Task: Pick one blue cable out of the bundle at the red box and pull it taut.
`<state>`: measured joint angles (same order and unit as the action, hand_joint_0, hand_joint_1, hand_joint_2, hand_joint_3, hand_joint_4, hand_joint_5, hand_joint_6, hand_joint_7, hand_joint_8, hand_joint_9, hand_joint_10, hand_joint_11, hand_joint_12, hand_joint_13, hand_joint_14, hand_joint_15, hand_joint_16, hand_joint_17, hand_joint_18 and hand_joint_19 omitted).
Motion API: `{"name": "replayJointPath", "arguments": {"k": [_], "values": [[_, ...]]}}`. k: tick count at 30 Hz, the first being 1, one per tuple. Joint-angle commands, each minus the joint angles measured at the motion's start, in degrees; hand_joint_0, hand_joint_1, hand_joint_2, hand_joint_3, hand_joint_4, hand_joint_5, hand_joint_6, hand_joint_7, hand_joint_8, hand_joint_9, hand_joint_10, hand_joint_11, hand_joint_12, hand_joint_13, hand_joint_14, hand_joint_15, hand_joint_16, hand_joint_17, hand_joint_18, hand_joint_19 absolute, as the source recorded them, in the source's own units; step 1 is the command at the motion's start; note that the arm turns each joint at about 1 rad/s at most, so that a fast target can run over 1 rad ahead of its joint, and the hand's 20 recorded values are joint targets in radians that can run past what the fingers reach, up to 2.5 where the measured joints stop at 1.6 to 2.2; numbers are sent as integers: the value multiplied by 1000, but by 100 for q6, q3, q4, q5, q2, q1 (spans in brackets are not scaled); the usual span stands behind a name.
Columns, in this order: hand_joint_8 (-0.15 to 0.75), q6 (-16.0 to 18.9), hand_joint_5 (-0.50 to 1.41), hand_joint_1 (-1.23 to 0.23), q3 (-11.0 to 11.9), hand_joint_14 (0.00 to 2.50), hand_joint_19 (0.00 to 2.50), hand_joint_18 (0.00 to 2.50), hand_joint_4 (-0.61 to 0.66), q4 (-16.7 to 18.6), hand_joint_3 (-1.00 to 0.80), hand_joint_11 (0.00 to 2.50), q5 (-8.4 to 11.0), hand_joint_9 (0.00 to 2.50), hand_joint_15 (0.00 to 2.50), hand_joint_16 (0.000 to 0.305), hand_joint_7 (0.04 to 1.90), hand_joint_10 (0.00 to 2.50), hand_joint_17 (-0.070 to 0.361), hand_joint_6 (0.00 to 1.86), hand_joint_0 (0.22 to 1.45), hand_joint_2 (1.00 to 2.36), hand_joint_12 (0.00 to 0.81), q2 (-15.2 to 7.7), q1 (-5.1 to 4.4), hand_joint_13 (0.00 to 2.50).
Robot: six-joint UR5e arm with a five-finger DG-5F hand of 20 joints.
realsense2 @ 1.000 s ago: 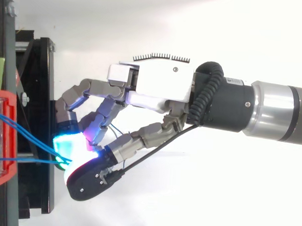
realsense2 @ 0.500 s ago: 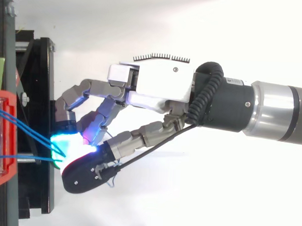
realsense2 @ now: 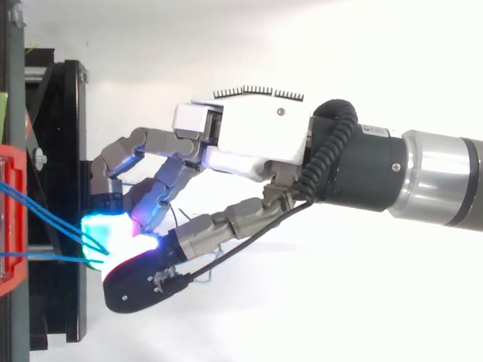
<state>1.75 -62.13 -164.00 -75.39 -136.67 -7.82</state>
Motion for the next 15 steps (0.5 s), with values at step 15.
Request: {"name": "replayJointPath", "arguments": {"k": [15], "values": [[361,1,-157,-830,-10,15,446,646,173,0,-500,1186,7,1087,422,55,1042,12,123,895,526,1000,394,0,0,697]]}}
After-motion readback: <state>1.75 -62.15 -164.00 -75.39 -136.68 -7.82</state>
